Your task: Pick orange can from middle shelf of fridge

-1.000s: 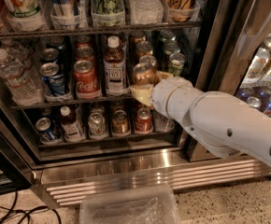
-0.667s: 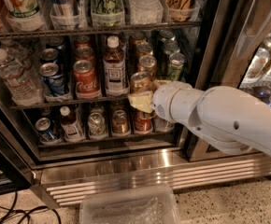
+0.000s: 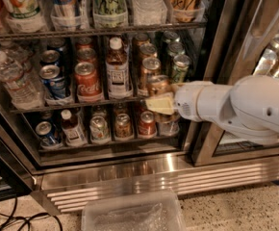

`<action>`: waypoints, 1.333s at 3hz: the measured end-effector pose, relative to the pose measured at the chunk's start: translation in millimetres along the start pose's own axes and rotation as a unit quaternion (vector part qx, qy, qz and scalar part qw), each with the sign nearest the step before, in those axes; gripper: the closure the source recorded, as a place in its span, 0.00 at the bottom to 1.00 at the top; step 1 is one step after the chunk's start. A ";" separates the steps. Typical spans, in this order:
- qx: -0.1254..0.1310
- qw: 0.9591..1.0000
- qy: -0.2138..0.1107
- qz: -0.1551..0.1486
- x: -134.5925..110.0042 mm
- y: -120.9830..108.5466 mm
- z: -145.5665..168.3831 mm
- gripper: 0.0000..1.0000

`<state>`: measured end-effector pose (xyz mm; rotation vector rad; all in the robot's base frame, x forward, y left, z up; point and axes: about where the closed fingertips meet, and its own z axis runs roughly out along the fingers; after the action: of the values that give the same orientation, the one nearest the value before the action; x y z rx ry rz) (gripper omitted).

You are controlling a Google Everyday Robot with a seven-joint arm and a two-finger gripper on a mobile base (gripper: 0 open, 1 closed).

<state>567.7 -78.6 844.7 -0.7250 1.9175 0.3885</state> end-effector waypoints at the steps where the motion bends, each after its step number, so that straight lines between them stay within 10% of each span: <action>1: -0.004 1.000 0.002 -0.004 -1.7 2.0 3.9 1.00; 4: -0.158 0.984 0.075 -0.042 9.8 75.4 47.8 1.00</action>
Offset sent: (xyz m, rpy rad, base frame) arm -0.0006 0.0583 -0.0346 -0.0960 0.1347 0.2150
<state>550.1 2.8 811.3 -1.0659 1.9798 0.6085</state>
